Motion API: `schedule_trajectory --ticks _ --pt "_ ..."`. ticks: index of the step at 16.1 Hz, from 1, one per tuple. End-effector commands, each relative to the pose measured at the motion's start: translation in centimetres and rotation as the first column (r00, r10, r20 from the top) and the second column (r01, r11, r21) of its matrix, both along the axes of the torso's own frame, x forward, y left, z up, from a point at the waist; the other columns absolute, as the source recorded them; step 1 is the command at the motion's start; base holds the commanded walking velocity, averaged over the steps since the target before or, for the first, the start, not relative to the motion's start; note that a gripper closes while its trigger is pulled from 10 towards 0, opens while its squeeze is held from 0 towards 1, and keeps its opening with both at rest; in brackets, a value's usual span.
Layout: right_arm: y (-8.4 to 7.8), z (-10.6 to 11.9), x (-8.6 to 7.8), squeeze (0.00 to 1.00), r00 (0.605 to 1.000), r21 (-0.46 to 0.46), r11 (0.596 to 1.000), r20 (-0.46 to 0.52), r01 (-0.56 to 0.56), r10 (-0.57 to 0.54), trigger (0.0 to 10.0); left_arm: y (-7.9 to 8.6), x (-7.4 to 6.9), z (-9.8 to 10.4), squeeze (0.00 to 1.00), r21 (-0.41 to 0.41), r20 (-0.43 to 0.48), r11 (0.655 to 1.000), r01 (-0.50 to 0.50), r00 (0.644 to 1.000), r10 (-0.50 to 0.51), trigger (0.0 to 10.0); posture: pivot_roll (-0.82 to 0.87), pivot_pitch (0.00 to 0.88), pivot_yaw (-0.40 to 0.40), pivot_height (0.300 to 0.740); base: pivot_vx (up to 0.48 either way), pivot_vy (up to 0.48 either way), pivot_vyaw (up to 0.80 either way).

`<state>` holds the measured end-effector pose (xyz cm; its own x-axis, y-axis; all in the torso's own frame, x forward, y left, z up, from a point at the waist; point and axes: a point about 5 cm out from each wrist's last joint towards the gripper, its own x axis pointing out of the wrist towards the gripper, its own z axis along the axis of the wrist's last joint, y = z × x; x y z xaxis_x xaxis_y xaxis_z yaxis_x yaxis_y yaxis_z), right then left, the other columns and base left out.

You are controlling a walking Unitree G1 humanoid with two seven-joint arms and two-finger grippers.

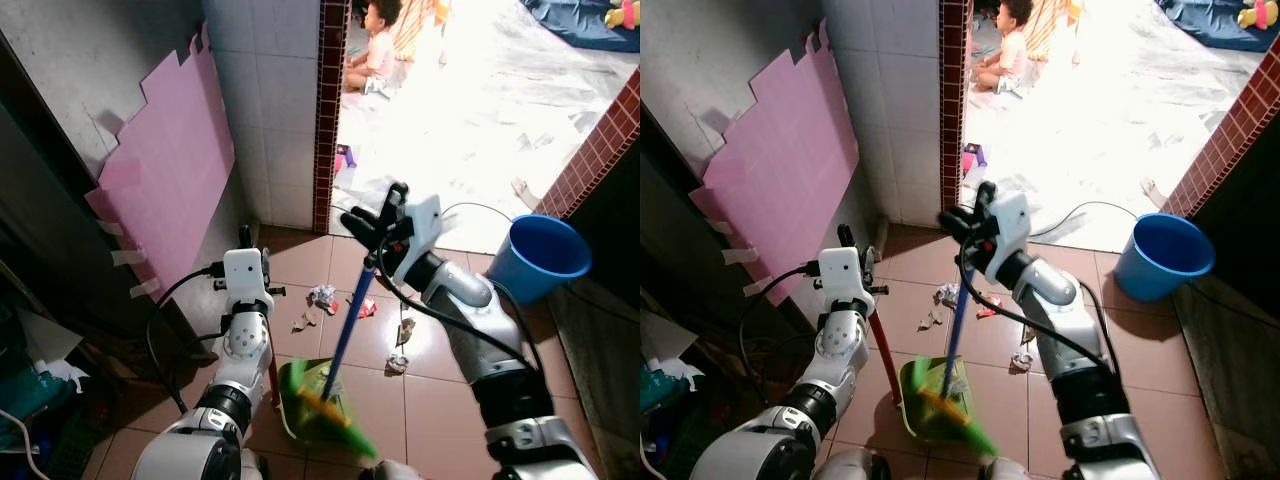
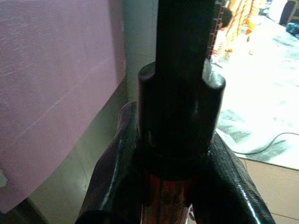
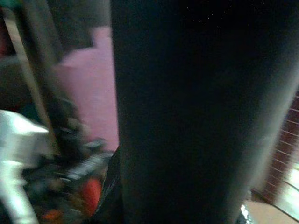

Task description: Sweep floor

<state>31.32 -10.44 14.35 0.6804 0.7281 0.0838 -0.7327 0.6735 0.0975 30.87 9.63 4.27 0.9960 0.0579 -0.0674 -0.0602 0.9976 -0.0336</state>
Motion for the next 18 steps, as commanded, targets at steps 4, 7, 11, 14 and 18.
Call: schedule_trajectory --ticks 4,7,11,14,18 --pt "0.3 5.7 0.9 0.00 0.985 0.094 0.995 0.173 -0.033 0.017 10.0 -0.4 0.5 0.3 0.00 -0.009 -0.007 0.997 0.072 0.997 -0.072 10.0 -0.05 0.000 0.014 0.740 0.000 0.000 0.00" --pt "-0.5 7.9 1.4 0.00 0.968 0.111 0.994 0.250 0.004 -0.032 10.0 -0.4 0.5 0.2 0.00 -0.008 -0.017 0.997 0.081 0.997 -0.081 10.0 -0.05 0.000 0.020 0.740 0.000 0.000 0.00" --pt "-2.9 9.6 2.8 0.00 0.913 0.065 0.979 0.356 0.191 -0.202 10.0 -0.8 0.5 0.1 0.00 0.005 -0.032 0.991 0.135 0.990 -0.135 10.0 -0.05 0.000 0.024 0.740 0.000 0.000 0.00" --pt "-5.2 6.6 3.5 0.00 0.871 -0.001 0.924 0.335 0.382 -0.360 10.0 -1.6 0.3 0.0 0.00 -0.017 -0.042 0.963 0.268 0.962 -0.268 10.0 -0.04 0.000 0.025 0.740 0.000 0.000 0.00" --pt "-5.4 2.3 3.4 0.00 0.866 -0.084 0.887 0.276 0.454 -0.417 10.0 -1.4 0.0 -0.4 0.00 -0.013 -0.059 0.958 0.287 0.956 -0.287 10.0 -0.04 0.000 0.025 0.740 0.000 0.000 0.00"
